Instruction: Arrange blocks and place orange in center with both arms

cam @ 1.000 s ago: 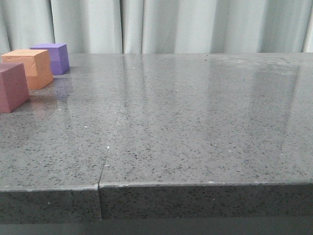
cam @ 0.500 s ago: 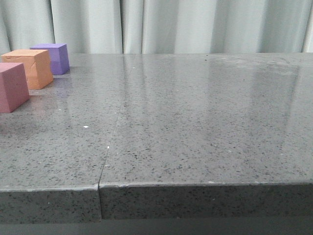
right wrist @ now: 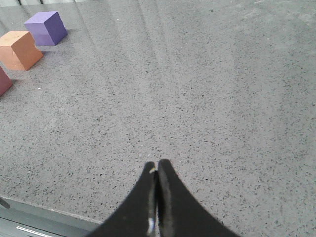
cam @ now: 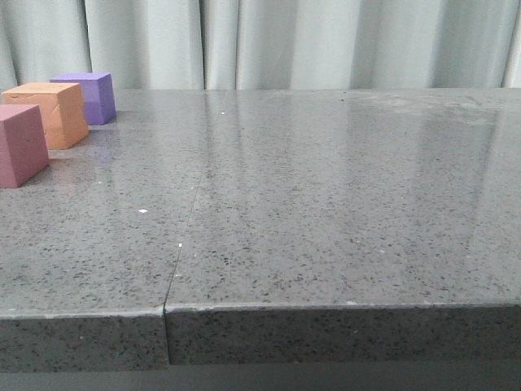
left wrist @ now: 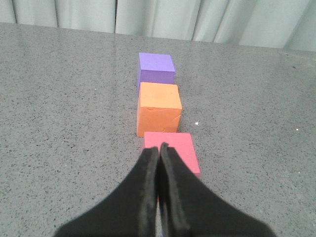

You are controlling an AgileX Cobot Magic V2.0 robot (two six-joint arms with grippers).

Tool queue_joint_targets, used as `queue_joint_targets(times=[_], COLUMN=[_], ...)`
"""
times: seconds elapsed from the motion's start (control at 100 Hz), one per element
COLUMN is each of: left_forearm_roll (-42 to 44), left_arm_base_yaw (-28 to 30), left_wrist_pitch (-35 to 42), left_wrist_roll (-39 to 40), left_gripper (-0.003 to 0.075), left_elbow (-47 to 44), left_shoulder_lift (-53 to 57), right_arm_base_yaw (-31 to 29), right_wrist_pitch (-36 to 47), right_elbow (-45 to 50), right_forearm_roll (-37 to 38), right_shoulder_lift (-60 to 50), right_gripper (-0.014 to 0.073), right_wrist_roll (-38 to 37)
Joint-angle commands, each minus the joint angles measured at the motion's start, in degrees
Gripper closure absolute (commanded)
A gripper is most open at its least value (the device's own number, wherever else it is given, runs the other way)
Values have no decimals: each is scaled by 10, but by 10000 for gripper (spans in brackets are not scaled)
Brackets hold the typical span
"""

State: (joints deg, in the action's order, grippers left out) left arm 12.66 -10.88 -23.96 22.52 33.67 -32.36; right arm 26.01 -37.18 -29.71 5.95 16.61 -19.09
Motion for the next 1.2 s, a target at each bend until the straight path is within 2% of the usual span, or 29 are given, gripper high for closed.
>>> queue_joint_targets(times=[0.0,0.55,0.78,0.96,1.04,1.19], left_forearm_roll=[-2,7,-84,-123,-123,-127], left_arm_base_yaw=[2,2,45,82,91,90], left_wrist_pitch=[45,66,71,151,195,225], left_wrist_roll=[2,-3,-131,-195,-197,-197], left_gripper=[741,741,741,741,741,741], left_elbow=[-1,-118,-163,-220,-249,-296], left_shoulder_lift=[22,157,211,250,270,297], right_arm_base_yaw=[1,1,1,1,1,1], right_wrist_pitch=[41,41,41,41,41,41], right_elbow=[-13,-13,-13,-13,-13,-13], right_forearm_roll=[7,7,7,7,7,7], right_shoulder_lift=[5,5,5,5,5,5], right_gripper=[662,662,662,662,662,662], right_wrist_roll=[6,6,6,6,6,6])
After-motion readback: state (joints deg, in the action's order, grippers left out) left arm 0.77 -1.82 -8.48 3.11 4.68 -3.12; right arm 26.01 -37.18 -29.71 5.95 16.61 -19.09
